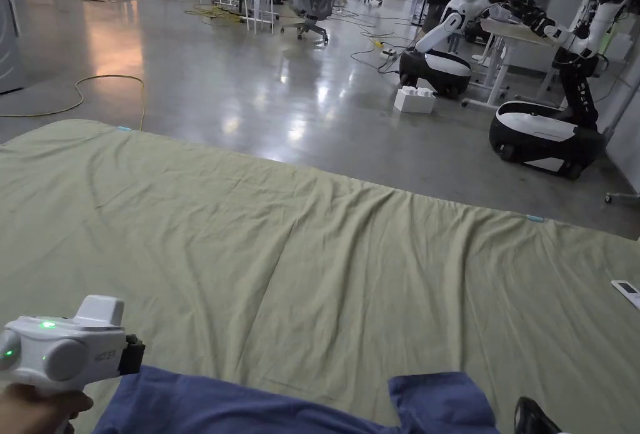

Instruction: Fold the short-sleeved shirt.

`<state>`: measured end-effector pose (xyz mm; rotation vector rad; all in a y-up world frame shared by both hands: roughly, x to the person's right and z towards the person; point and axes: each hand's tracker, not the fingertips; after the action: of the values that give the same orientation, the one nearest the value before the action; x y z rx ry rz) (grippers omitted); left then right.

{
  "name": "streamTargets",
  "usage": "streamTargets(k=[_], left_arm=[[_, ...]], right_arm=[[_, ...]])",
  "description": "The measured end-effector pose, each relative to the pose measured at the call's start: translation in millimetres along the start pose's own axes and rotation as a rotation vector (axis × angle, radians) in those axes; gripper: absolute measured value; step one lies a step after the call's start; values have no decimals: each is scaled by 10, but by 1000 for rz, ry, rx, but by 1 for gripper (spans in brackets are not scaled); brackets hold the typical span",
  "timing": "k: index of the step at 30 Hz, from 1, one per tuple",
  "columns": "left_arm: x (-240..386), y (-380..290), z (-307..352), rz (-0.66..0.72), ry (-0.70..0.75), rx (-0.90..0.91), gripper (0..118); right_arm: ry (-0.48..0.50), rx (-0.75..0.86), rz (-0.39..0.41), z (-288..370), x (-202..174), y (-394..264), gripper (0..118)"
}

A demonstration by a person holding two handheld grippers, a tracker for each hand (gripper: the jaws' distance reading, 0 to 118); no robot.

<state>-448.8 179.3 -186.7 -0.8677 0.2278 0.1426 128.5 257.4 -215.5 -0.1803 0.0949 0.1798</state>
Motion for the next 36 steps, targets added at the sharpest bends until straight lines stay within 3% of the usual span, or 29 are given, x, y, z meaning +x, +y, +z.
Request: streamTargets(k=[1, 2, 13, 15, 17, 19, 23, 24, 28, 30, 36], left_arm=[[1, 46, -61, -5, 2, -45, 64], [-4, 64, -138, 6, -4, -79, 70], [50, 132, -582, -79, 61, -183, 67], [63, 107, -581, -45, 62, -179, 62], [72, 77, -561, -34, 55, -154, 40], [98, 67, -561, -45, 27, -138, 11], [165, 73, -453, -88, 5, -144, 7], [153, 71, -417, -90, 0, -138, 7], [89, 22, -304, -79, -13, -66, 6], [78, 8, -184, -80, -12, -40, 6], [147, -92, 170, -73, -26, 32, 5]], right_arm=[[-3, -13, 3, -7, 30, -30, 1], [-8, -28, 6, -18, 56, -58, 1], [-71, -195, -10, -159, 349, -409, 1], [-76, -209, -8, -192, 366, -440, 1], [-71, -225, -12, -225, 383, -444, 1], [-59, -249, -24, -312, 406, -456, 1], [-24, -323, -41, -606, 463, -447, 3], [-14, -348, -39, -702, 489, -428, 6], [34, -496, -97, -1213, 616, -419, 60], [69, -581, -114, -1511, 655, -472, 65], [123, -812, -55, -2240, 650, -840, 74]])
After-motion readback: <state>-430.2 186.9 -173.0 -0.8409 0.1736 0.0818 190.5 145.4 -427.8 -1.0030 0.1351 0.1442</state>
